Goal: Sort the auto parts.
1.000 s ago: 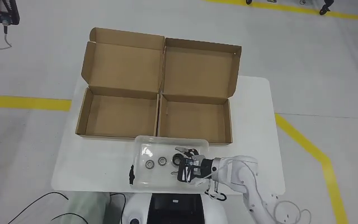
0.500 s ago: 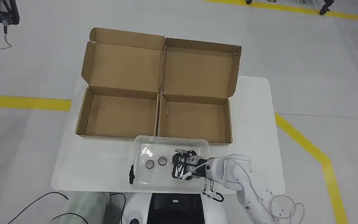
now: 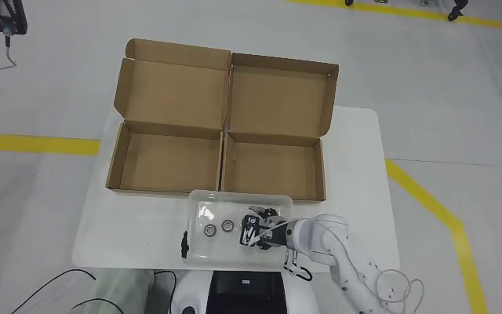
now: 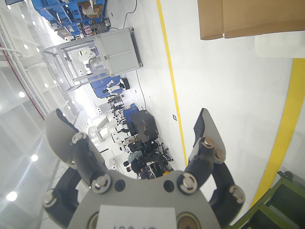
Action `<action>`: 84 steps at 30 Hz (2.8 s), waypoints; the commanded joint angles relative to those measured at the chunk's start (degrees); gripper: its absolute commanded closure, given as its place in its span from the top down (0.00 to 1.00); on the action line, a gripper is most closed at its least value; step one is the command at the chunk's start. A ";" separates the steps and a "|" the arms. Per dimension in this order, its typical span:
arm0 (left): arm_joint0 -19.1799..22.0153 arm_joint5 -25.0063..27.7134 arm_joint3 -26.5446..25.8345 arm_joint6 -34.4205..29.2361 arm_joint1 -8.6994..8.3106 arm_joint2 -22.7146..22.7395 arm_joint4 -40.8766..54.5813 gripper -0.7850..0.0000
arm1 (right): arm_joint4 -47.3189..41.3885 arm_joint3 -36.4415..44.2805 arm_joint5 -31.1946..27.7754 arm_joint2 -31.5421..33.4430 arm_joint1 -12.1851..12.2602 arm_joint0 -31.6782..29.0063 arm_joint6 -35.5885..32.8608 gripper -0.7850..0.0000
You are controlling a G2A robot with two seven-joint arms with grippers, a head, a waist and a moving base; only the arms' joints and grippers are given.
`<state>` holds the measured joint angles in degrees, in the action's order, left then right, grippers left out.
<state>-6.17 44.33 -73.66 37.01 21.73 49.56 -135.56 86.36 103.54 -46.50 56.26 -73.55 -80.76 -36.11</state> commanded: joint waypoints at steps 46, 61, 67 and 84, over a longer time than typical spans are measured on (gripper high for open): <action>0.00 0.00 0.00 0.00 0.00 0.00 0.00 1.00 | -1.40 -3.77 -0.47 -1.16 2.61 2.35 13.77 0.00; 0.00 0.00 0.00 0.00 0.00 0.00 0.00 1.00 | -5.01 7.31 -3.84 -1.63 2.74 10.07 11.21 0.00; 0.00 0.00 0.00 0.00 0.00 0.00 0.00 1.00 | -11.09 9.12 -2.76 -1.16 2.13 17.07 8.56 0.00; 0.00 0.00 0.00 0.00 0.00 0.00 0.00 1.00 | -18.23 -1.42 1.54 -4.09 -0.58 31.06 25.44 0.00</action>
<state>-6.17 44.33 -73.66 37.01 21.73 49.56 -135.56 67.76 102.24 -45.12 51.99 -74.18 -49.18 -12.17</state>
